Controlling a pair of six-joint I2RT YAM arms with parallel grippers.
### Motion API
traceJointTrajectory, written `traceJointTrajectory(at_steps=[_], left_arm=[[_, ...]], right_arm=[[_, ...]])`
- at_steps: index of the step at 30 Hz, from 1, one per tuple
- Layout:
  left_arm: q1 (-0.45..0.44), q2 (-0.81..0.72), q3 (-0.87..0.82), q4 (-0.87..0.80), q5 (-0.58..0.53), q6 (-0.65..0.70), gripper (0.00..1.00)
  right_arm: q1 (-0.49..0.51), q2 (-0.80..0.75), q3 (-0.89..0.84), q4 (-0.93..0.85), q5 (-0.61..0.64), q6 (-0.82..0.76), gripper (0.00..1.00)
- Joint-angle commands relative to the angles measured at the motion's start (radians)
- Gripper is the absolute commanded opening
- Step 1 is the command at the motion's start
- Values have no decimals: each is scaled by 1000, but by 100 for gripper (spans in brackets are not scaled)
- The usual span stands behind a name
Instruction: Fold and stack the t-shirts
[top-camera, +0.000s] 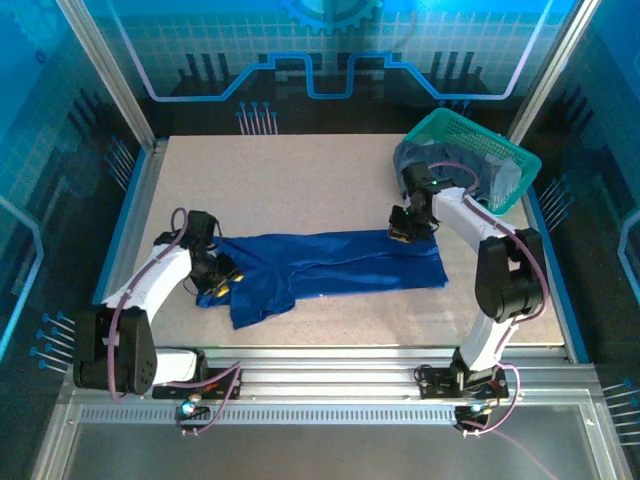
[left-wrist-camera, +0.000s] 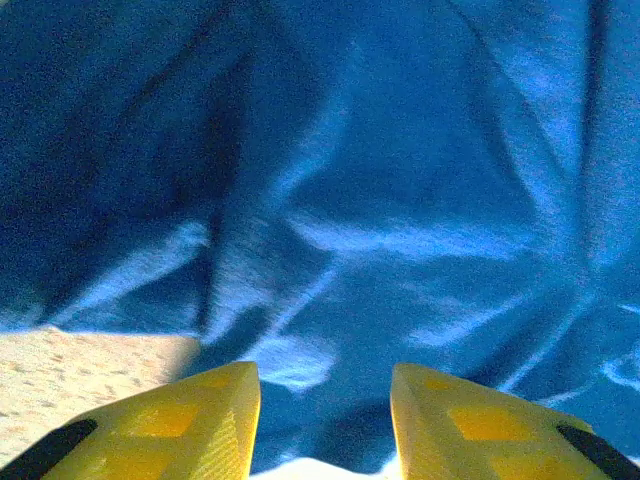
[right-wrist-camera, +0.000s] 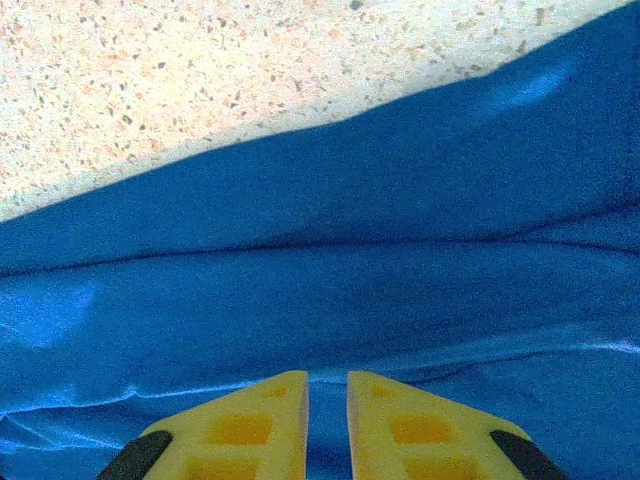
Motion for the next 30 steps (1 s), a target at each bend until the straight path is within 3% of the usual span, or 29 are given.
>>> traceJointTrajectory(at_steps=[1,11,21,30], left_arm=[[28,39,6,-21,-64,123,39],[32,96,-30,91,-120,209,39],[32,74,-53,164,-75,198,12],[32,-17,-41,58,-38,158,15]], right_arm=[[14,21,43,-8,-43,-23,20],[14,18,28,1,-61,-16,21],[-2,59,-45,15,-67,18,20],[-16,145,-37,-27,-8,-3,19]])
